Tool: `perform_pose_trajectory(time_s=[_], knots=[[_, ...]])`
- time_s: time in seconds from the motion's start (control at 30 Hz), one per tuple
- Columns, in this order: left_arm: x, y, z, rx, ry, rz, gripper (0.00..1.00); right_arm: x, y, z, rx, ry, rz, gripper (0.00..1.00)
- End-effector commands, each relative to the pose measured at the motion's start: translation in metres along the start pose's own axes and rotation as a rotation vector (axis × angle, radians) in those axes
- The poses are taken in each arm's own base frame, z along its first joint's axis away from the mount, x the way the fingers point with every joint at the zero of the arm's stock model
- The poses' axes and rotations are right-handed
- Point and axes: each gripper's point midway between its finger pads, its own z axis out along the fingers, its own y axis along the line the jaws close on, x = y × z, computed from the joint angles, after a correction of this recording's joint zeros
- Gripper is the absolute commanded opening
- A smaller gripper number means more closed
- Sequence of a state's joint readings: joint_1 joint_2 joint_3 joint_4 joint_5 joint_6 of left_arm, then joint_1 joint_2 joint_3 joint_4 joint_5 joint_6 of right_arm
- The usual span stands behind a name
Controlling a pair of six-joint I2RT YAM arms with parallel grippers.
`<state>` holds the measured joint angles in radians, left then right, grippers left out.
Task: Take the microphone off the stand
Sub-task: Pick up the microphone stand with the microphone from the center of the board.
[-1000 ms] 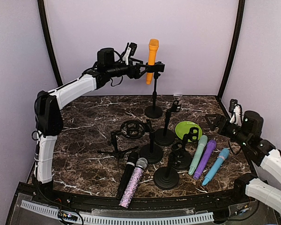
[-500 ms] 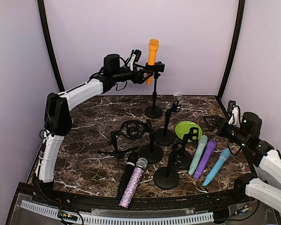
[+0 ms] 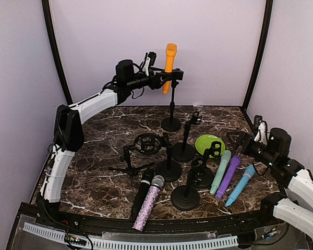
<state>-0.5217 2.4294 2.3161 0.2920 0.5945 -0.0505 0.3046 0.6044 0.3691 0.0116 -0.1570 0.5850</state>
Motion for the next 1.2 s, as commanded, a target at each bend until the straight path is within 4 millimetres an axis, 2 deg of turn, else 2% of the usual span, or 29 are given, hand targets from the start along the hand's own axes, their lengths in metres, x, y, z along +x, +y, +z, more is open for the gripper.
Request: perform_pose_trajectory(time_s=[0.0,0.3,0.33,0.43,0.57,0.77,0.97,1.03,1.17], knots=[[-0.027,-0.002,0.0,0.015,-0.084,0.035,0.58,-0.003,0.001,-0.001,-0.009,-0.021,0.004,0.96],[-0.03,-0.01,-0.001,0.062,-0.089,0.031,0.23,-0.004,0.002,0.0,-0.011,-0.022,0.01,0.95],[-0.032,-0.013,-0.001,0.076,-0.094,0.034,0.22,-0.004,0.001,0.0,-0.009,-0.021,0.012,0.95],[-0.043,-0.019,-0.005,0.097,-0.112,0.036,0.11,-0.005,0.002,-0.003,-0.009,-0.025,0.013,0.95],[-0.064,-0.03,-0.013,0.127,-0.14,0.072,0.02,-0.01,0.003,-0.007,-0.003,-0.044,0.006,0.95],[-0.099,-0.048,-0.033,0.148,-0.18,0.15,0.0,-0.01,0.003,-0.01,0.002,-0.043,0.007,0.95],[-0.124,-0.064,-0.06,0.123,-0.235,0.219,0.0,-0.008,0.004,-0.008,-0.009,-0.034,0.021,0.95],[-0.128,-0.069,-0.07,0.109,-0.249,0.234,0.0,-0.009,0.006,-0.007,-0.019,-0.038,0.023,0.95],[-0.12,-0.077,-0.091,0.079,-0.248,0.229,0.0,-0.011,0.01,-0.006,-0.039,-0.04,0.02,0.95]])
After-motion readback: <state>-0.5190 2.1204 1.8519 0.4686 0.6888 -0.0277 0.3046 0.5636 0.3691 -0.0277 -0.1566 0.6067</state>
